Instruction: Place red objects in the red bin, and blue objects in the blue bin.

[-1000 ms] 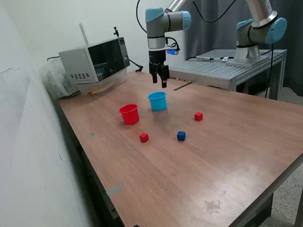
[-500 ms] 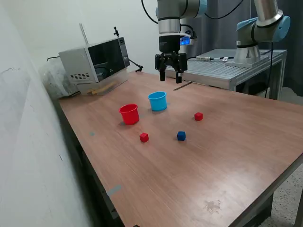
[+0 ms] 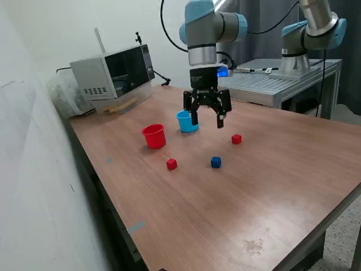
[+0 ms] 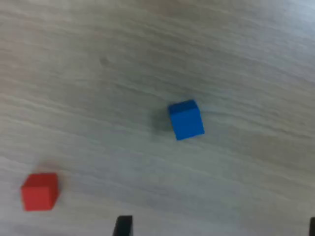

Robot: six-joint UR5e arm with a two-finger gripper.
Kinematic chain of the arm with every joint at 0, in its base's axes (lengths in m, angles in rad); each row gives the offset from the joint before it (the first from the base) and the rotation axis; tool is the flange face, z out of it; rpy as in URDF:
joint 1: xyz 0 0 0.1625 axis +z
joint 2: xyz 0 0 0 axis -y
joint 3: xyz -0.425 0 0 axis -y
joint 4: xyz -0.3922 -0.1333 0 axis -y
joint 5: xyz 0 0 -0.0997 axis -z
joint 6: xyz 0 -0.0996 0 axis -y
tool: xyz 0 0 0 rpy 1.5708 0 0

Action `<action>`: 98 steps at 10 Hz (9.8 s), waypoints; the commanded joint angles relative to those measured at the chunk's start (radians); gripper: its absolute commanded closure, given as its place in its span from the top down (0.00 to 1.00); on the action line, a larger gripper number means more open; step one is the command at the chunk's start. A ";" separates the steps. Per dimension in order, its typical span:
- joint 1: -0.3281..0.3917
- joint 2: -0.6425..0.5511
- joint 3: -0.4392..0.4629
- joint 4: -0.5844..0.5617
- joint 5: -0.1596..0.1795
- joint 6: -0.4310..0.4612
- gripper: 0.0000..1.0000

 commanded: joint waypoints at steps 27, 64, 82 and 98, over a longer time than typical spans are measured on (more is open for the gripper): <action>-0.201 -0.171 0.131 0.180 -0.186 0.011 0.00; -0.058 -0.081 0.358 0.005 -0.033 0.210 1.00; -0.148 -0.219 0.340 0.078 -0.122 0.229 0.00; -0.374 -0.157 0.124 0.063 -0.123 0.217 0.00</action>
